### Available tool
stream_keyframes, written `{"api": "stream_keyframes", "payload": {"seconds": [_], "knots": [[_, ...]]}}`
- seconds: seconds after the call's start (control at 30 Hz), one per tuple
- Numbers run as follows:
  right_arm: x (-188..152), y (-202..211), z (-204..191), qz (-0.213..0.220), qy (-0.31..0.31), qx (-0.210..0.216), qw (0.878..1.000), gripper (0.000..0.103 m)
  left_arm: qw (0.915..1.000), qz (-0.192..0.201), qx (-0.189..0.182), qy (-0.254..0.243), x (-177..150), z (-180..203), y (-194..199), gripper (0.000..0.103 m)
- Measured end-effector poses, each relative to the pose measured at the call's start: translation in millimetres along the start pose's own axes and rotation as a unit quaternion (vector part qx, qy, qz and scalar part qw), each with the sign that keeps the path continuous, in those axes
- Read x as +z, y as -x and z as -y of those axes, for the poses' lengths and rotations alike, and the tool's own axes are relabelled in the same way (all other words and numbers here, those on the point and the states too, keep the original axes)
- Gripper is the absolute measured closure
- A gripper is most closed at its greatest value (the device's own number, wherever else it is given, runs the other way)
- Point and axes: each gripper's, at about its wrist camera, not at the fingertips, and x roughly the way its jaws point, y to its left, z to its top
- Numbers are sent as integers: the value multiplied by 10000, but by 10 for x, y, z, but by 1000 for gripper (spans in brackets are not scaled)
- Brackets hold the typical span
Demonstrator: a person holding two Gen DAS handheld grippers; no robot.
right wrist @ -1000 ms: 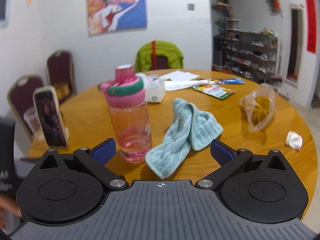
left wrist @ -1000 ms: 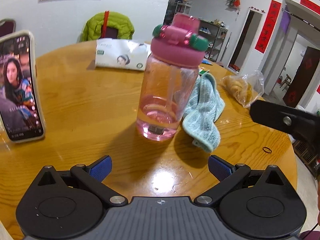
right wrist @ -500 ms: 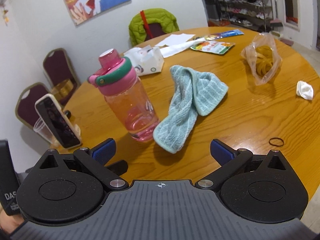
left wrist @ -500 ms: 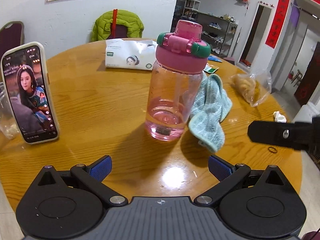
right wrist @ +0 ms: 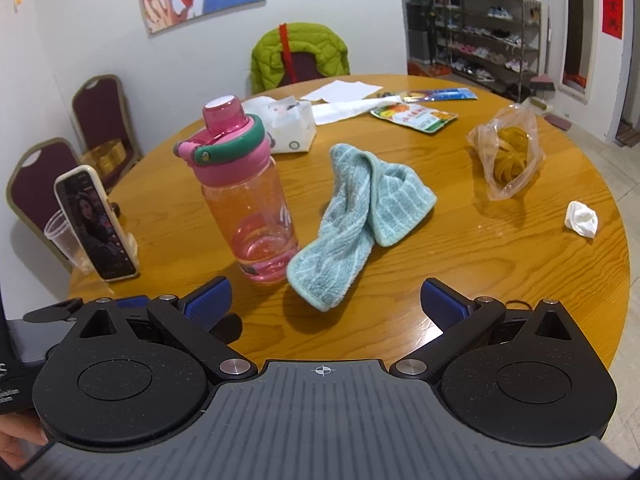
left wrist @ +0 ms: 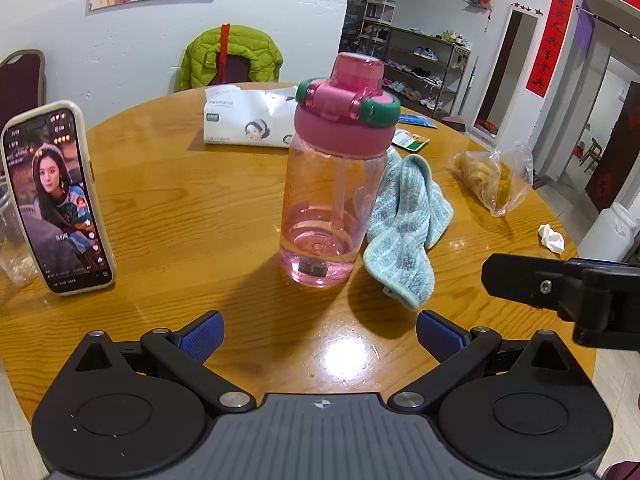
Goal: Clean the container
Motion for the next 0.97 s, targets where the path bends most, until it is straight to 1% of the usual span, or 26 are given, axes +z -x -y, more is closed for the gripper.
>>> {"api": "stream_keyframes", "payload": {"seconds": [0.4, 0.67, 0.97], "knots": [[12, -11, 16, -106, 72, 1, 9999, 0, 9998, 122, -14, -177, 49, 114, 42, 1], [5, -13, 13, -72, 44, -1, 10000, 0, 9995, 197, -38, -253, 60, 161, 58, 1], [15, -15, 36, -37, -16, -5, 10000, 0, 9997, 120, 6, -204, 42, 102, 12, 1]]}}
